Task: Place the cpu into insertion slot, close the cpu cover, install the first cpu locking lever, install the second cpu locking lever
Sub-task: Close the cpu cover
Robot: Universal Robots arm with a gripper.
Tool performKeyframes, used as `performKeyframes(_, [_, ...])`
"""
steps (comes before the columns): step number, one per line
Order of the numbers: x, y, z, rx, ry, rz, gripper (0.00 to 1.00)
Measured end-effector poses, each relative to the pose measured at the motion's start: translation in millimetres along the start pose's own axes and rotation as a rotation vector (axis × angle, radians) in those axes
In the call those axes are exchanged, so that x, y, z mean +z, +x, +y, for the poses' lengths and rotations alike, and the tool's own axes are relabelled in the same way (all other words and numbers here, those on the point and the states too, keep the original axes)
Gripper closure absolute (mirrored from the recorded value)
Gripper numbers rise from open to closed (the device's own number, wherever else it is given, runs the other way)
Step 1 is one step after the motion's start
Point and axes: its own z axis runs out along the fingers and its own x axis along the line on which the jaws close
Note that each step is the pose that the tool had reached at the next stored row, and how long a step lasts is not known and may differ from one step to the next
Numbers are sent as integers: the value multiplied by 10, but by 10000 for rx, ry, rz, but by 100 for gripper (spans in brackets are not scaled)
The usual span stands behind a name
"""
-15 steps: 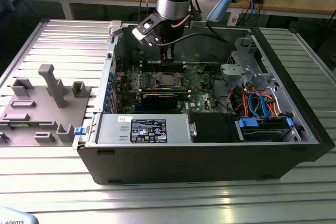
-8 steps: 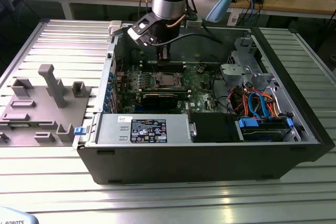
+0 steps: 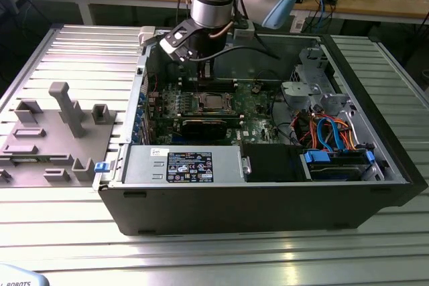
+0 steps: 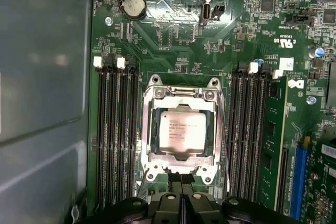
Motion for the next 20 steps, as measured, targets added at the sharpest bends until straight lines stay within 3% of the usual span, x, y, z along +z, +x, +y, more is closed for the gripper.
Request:
performKeyframes(2, [53, -4, 79, -14, 16, 0, 89])
performKeyframes(3, [70, -5, 90, -16, 20, -1, 89])
performKeyframes(12, [305, -7, 105, -17, 22, -1, 89])
performKeyframes(18, [350, -12, 116, -32, 26, -4, 89])
performKeyframes(20, [348, -19, 148, -36, 23, 1, 89])
